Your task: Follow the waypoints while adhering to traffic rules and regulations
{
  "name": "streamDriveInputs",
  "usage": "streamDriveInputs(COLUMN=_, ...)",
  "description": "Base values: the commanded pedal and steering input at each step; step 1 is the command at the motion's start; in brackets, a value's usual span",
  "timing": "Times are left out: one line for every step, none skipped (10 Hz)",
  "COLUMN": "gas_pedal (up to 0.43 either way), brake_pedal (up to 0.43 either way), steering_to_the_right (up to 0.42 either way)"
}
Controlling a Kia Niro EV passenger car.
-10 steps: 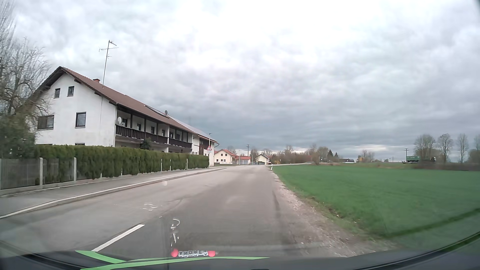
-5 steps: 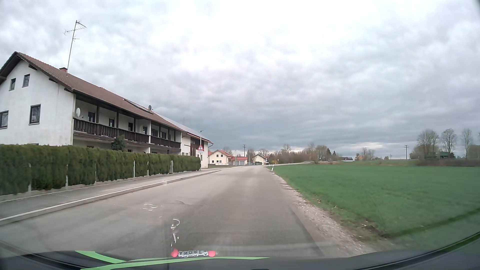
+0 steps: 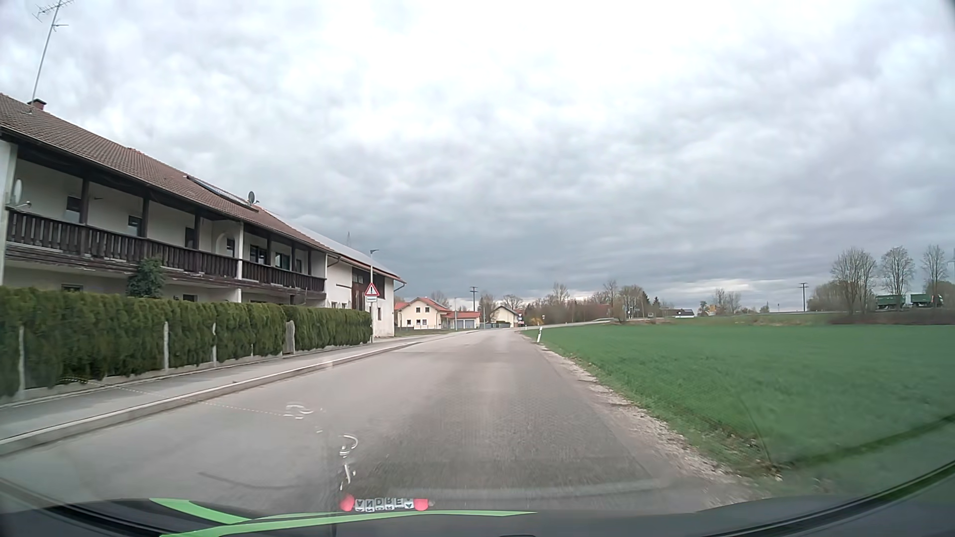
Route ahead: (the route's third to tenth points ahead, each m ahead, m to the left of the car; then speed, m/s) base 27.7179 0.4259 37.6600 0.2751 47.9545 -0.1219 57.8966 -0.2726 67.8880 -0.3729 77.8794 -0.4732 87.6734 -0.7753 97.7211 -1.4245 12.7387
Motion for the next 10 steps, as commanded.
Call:
streamDriveInputs(gas_pedal=0.169, brake_pedal=0.0, steering_to_the_right=0.017)
streamDriveInputs(gas_pedal=0.169, brake_pedal=0.0, steering_to_the_right=0.016)
streamDriveInputs(gas_pedal=0.177, brake_pedal=0.0, steering_to_the_right=0.014)
streamDriveInputs(gas_pedal=0.177, brake_pedal=0.0, steering_to_the_right=0.012)
streamDriveInputs(gas_pedal=0.177, brake_pedal=0.0, steering_to_the_right=0.011)
streamDriveInputs(gas_pedal=0.177, brake_pedal=0.0, steering_to_the_right=0.011)
streamDriveInputs(gas_pedal=0.177, brake_pedal=0.0, steering_to_the_right=0.011)
streamDriveInputs(gas_pedal=0.177, brake_pedal=0.0, steering_to_the_right=0.01)
streamDriveInputs(gas_pedal=0.177, brake_pedal=0.0, steering_to_the_right=0.009)
streamDriveInputs(gas_pedal=0.177, brake_pedal=0.0, steering_to_the_right=0.007)
